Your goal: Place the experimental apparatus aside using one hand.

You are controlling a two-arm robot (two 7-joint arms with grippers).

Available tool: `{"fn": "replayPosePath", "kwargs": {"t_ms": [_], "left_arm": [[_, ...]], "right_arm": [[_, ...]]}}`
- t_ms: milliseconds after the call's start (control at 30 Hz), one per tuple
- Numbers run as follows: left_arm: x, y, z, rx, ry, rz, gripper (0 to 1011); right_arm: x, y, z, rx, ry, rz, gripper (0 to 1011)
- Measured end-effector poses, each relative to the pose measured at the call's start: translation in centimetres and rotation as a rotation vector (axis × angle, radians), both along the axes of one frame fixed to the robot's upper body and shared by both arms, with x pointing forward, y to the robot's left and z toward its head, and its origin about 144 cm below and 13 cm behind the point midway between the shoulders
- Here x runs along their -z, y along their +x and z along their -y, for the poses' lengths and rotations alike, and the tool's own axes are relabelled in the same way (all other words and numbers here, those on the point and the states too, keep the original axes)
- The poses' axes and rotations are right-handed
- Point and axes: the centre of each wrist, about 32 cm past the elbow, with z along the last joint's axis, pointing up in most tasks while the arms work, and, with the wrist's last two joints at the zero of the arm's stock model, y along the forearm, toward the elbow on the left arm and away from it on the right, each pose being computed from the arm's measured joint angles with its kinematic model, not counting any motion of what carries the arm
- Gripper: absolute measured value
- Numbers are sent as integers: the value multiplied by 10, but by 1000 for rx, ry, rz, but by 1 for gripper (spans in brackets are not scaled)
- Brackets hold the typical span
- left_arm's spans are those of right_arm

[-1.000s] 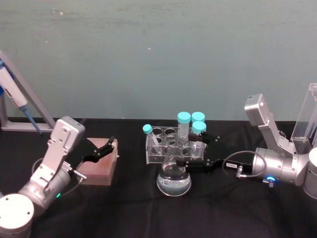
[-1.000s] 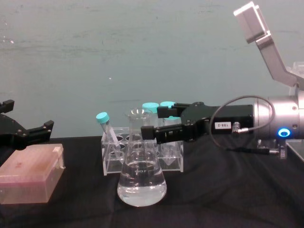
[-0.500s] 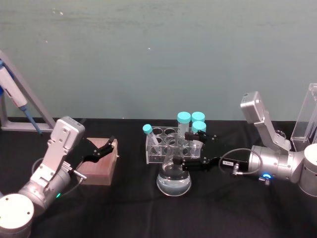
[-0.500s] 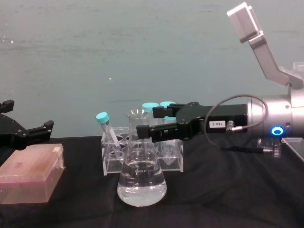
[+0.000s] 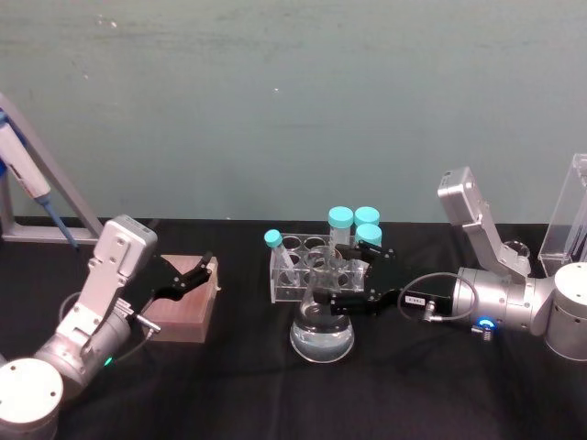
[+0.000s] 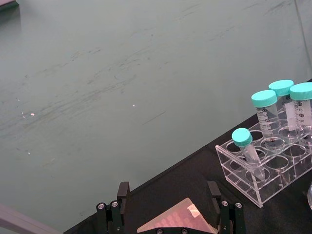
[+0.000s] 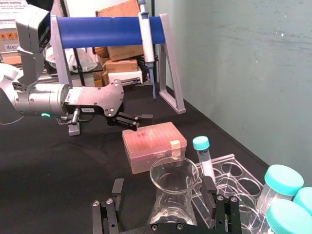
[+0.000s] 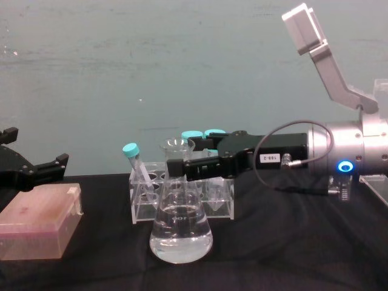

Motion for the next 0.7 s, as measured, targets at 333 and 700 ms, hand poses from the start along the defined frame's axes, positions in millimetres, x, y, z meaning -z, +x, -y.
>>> {"fn": "replayPosePath", "kwargs": {"t_ms": [333, 700], "left_arm": [[0, 0, 0, 0, 0, 0, 1000], [0, 0, 0, 0, 0, 0, 1000]], "right_arm": [[2, 2, -4, -3, 5, -9, 1003], [4, 5, -9, -9, 9, -16, 1003]]}}
